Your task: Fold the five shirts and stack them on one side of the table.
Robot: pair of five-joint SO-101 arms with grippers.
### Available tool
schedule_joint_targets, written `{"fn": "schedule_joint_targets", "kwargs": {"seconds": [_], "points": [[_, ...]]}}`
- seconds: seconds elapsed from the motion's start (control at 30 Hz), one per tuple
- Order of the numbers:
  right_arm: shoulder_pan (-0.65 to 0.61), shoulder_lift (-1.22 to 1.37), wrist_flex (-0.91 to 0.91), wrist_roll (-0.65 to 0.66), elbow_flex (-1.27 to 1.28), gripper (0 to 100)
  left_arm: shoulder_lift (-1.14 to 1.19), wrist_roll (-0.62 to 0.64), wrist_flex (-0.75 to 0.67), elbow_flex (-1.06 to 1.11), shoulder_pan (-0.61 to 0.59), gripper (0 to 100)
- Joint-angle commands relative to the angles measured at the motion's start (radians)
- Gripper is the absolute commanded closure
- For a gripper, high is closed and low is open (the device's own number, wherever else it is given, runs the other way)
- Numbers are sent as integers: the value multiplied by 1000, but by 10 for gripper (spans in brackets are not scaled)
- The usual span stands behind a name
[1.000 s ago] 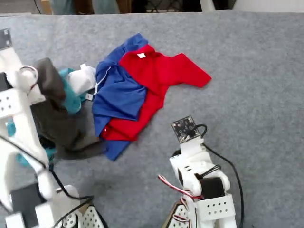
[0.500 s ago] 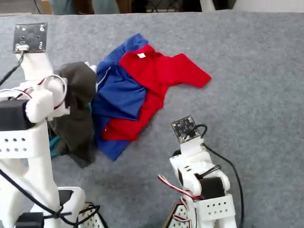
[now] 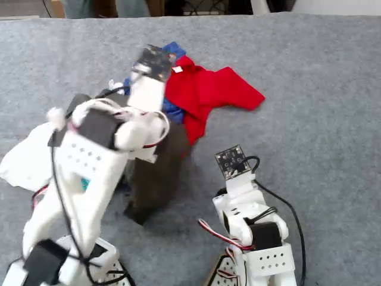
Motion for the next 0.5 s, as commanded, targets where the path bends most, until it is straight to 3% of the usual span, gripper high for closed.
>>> {"fn": "schedule_joint_targets", "kwargs": {"seconds": [0.0, 0.07, 0.23, 0.37, 0.47], "points": [[6, -5, 2, -5, -2, 984, 83, -3, 81, -44, 13, 795], [6, -5, 2, -5, -2, 984, 110, 18, 80, -19, -38, 723], [6, -5, 2, -5, -2, 984, 75, 21, 80, -8, -214, 708], [6, -5, 2, -5, -2, 984, 3, -109, 80, 53, -390, 708], [6, -5, 2, -5, -2, 984, -69, -252, 78, 223, -513, 708]]}}
